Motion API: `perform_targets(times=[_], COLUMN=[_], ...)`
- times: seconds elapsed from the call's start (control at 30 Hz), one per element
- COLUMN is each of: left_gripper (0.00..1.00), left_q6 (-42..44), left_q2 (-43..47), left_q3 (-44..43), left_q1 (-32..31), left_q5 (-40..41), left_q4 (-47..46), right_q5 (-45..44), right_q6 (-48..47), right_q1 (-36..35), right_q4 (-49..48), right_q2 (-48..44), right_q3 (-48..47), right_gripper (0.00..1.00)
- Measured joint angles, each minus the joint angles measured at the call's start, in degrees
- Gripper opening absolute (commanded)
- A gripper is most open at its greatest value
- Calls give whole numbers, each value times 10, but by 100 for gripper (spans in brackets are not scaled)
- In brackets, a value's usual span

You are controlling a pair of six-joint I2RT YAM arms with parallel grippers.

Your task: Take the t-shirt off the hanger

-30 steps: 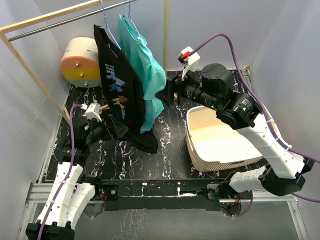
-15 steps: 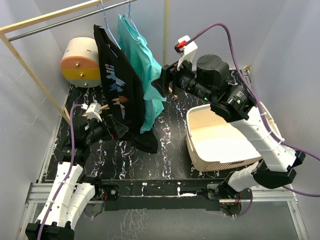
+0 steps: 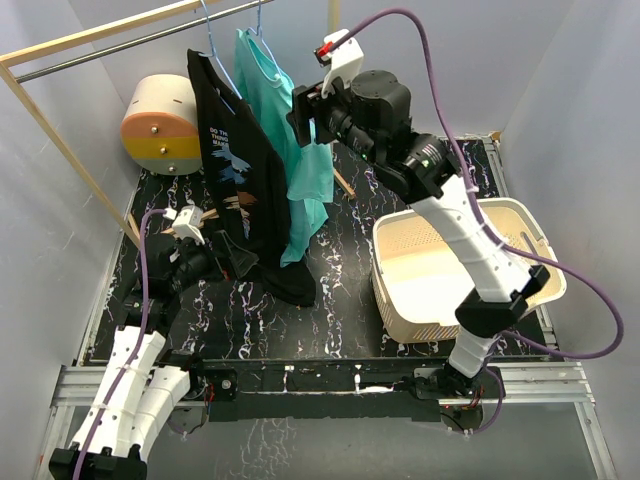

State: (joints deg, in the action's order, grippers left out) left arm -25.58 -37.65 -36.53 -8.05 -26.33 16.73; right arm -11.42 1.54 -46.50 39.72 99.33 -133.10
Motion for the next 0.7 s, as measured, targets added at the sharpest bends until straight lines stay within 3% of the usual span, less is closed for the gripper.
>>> perform_targets(times=[0.27, 0.43, 0.7], left_gripper=[96, 96, 96], left_q6=[0, 0, 0], left_q2=[2, 4, 4], left_q3=[0, 0, 0], left_q1=[-13, -16, -18], left_q5=[5, 8, 11], left_q4=[1, 1, 2], right_q5=[75, 114, 131], right_q6=[19, 31, 37], right_q1=[81, 86, 83], right_q4=[-16, -19, -27], right_q2=[63, 74, 79], right_q3=[0, 0, 0], right_gripper=[59, 56, 33])
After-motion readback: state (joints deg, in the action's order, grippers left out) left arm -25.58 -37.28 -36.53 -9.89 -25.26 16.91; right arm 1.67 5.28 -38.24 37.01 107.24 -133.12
